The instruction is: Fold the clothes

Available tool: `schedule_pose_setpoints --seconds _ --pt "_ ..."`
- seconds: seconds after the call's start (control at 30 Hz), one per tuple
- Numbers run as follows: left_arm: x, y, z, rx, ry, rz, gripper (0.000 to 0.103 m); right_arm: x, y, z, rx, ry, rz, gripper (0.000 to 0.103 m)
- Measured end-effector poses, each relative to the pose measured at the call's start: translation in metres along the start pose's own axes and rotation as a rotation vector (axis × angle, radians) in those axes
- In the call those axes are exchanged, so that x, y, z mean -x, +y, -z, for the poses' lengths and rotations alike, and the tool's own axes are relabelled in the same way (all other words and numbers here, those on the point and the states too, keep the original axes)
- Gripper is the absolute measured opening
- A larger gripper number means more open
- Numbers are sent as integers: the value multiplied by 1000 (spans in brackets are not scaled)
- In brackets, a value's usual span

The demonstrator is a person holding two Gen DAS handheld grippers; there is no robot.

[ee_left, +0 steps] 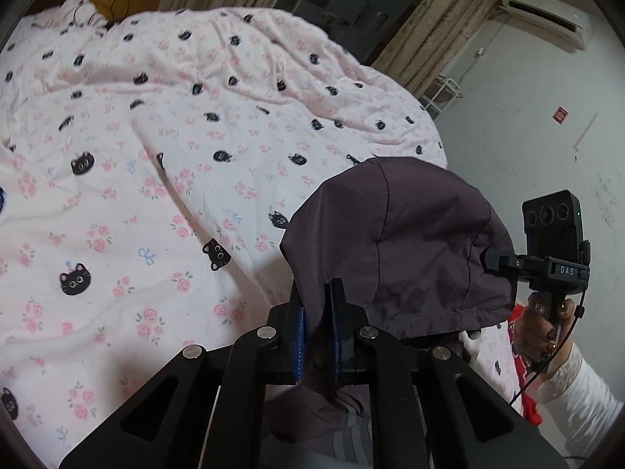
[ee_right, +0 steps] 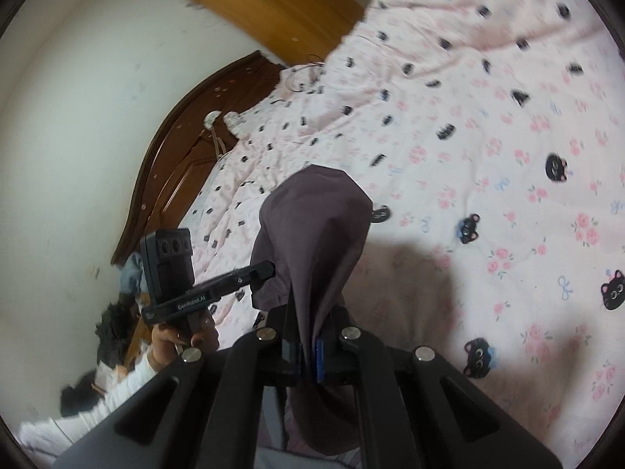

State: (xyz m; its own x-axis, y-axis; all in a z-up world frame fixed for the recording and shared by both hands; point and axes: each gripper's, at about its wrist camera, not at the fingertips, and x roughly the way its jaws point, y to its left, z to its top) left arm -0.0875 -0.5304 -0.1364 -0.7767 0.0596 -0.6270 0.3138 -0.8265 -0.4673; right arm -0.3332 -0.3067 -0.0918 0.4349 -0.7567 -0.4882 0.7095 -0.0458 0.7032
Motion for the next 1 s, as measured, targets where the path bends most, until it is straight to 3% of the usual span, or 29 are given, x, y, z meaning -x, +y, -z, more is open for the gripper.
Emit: schedule_pose_setpoints --seconds 0.23,0.43,0.57,0.73,0.87,1.0 --pt "36 -21 32 -126 -15 -10 9 21 46 47 187 49 34 5" --pt "50 -46 76 -240 18 -66 9 25 57 94 274 117 124 5" --pt "51 -62 107 -318 74 -116 9 27 64 126 332 163 184 6" --pt "39 -76 143 -423 199 -237 9 23 73 164 420 212 299 10" --pt "37 -77 159 -421 253 -299 9 13 77 188 500 241 415 11" --pt "49 -70 162 -343 238 -396 10 3 82 205 588 241 519 11"
